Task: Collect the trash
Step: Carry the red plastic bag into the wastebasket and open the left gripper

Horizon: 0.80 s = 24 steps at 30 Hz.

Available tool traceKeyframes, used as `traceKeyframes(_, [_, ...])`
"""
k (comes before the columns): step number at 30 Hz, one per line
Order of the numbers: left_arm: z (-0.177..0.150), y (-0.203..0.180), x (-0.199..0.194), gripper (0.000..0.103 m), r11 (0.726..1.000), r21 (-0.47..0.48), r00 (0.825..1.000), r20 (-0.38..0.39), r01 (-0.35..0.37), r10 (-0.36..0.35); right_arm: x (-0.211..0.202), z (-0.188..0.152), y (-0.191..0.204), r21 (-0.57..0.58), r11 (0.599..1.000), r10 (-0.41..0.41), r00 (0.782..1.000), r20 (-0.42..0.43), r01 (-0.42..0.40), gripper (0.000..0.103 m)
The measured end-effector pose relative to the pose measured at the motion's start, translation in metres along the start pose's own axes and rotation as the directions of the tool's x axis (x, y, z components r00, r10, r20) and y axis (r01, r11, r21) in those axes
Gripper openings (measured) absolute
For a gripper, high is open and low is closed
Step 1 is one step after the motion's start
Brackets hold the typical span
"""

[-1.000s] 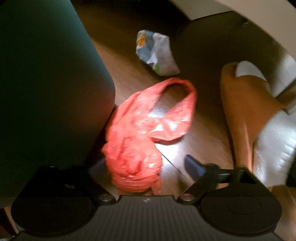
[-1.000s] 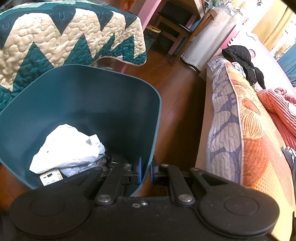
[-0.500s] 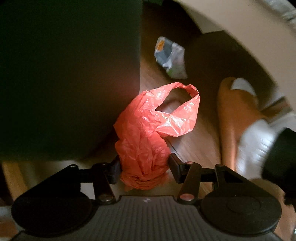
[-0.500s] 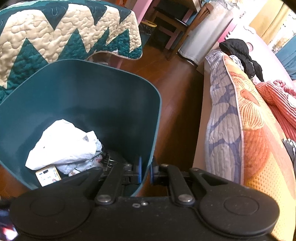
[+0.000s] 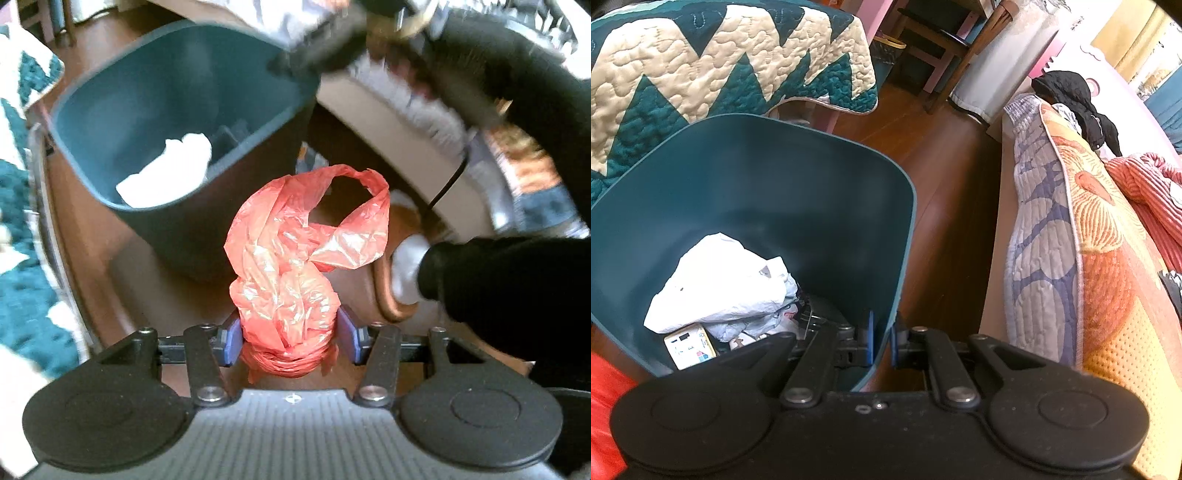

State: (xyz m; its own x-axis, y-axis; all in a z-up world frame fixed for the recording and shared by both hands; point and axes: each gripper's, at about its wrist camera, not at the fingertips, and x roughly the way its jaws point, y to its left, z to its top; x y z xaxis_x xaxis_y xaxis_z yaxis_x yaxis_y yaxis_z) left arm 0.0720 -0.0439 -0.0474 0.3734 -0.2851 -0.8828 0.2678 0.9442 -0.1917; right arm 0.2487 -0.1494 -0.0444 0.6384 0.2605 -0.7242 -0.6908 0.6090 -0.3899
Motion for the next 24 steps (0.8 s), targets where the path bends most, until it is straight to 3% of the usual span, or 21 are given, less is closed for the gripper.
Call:
traceKeyframes(8, [-0.001,0.009,-0.080,0.051,0.999,-0.040,0.992,0.119,-0.030,0.034,-0.007,0.000,0.009,-0.034,0.999,-0.005,1.000,0.004,0.005,0.010])
traceKeyframes(13, [0.031,0.025,-0.115,0.051,0.991,-0.098,0.963,0.245,-0.087,0.109,-0.010,0.001,0.013,-0.048,0.999,-0.010,1.000,0.007,0.011,0.010])
traceKeyframes(18, [0.071,0.034,-0.098,0.051,0.985,-0.123,0.947,0.286,-0.119,0.150,-0.009,0.002,0.013,-0.049,0.999,-0.010,1.000,0.009,0.011,0.010])
traceKeyframes(24, [0.109,0.040,-0.044,0.052,0.982,-0.121,0.960,0.223,-0.144,0.168,-0.007,0.001,0.011,-0.043,0.999,-0.011,1.000,0.006,0.012,0.010])
